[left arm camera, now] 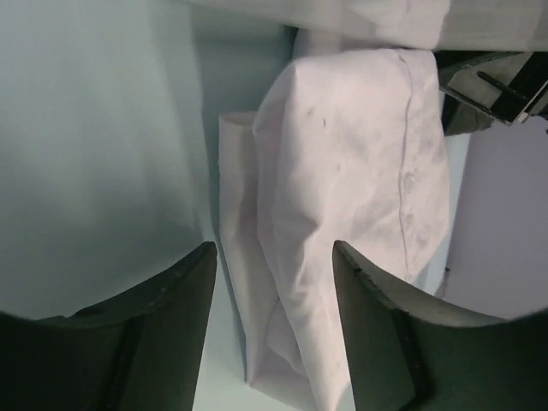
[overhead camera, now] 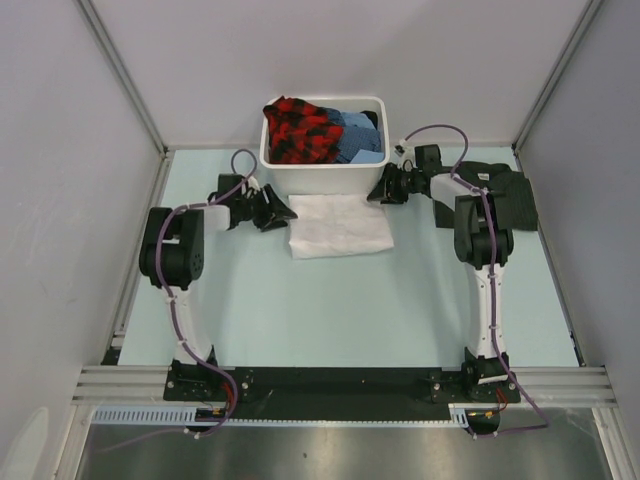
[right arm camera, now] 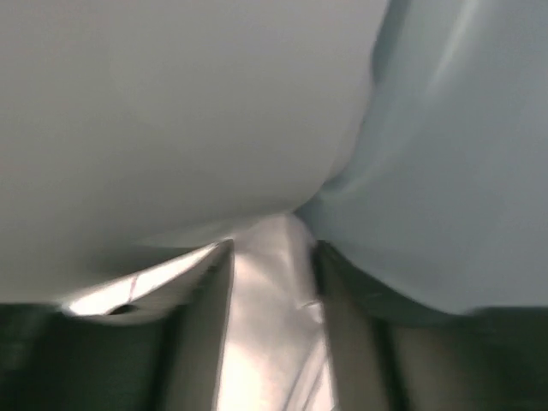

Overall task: Fold and stack the long sleeve shirts
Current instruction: Fold the shirt

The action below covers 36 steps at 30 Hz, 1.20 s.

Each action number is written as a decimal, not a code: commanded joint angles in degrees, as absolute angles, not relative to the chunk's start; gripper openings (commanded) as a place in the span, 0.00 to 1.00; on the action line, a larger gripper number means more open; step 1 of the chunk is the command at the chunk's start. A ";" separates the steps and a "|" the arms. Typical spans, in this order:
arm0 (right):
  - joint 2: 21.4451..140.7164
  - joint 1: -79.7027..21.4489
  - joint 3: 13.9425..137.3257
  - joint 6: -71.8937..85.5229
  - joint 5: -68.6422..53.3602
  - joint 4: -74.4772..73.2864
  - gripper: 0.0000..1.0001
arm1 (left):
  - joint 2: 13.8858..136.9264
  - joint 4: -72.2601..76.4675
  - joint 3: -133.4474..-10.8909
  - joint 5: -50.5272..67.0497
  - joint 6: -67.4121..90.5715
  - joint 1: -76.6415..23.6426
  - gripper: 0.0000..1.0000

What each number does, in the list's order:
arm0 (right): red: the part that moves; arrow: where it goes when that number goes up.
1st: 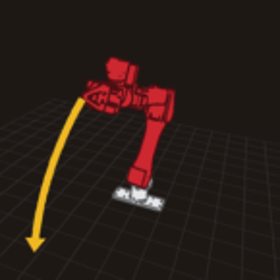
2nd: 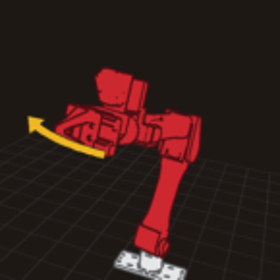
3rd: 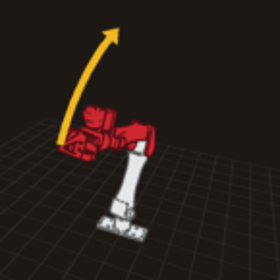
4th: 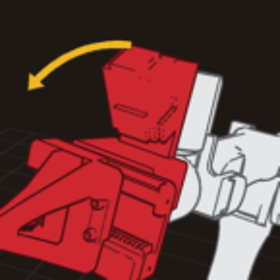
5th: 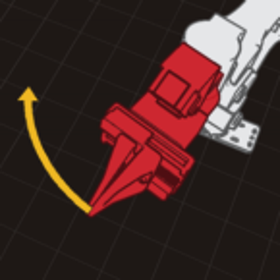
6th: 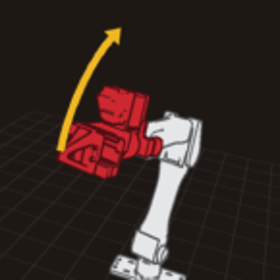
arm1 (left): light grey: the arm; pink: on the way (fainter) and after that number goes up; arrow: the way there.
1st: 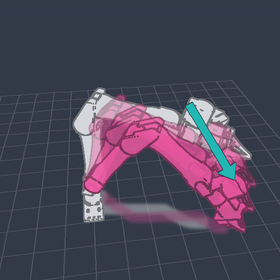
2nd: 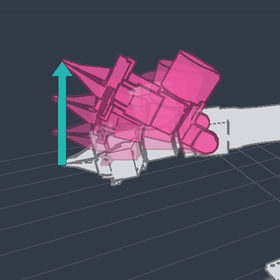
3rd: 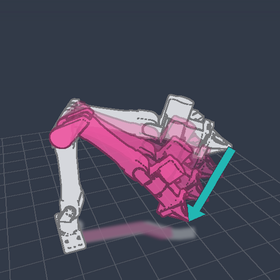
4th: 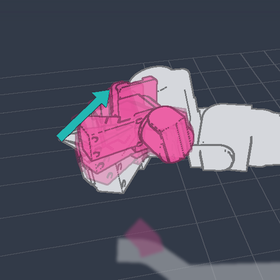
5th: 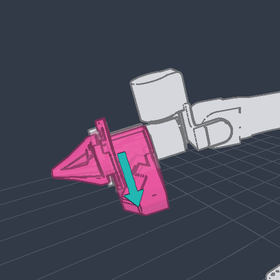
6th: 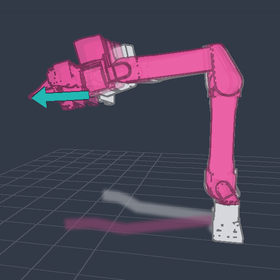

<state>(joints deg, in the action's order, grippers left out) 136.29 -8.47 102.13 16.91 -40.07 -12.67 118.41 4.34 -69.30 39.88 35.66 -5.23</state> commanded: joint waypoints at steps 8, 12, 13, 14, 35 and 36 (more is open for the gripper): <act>111.65 -1.76 83.95 11.00 -52.30 -25.48 0.79 | 97.14 6.07 -52.40 54.14 28.75 -1.32 0.77; 107.67 -1.58 76.22 5.45 -50.72 -29.62 0.79 | 96.59 6.85 -49.40 53.26 26.72 -1.93 0.78; 107.23 -1.67 74.64 5.45 -50.89 -29.01 0.79 | 96.94 6.94 -49.66 53.35 25.67 -2.54 0.78; 106.79 -2.28 71.31 5.71 -50.63 -28.31 0.79 | 97.38 5.73 -50.09 53.26 22.44 -2.90 0.78; 108.90 -10.28 63.72 3.87 -46.94 -14.77 0.45 | 106.43 4.31 -54.93 51.32 13.09 -8.44 0.64; 108.98 -10.28 63.98 4.04 -46.59 -14.77 0.34 | 106.35 4.05 -54.93 51.94 13.10 -8.44 0.59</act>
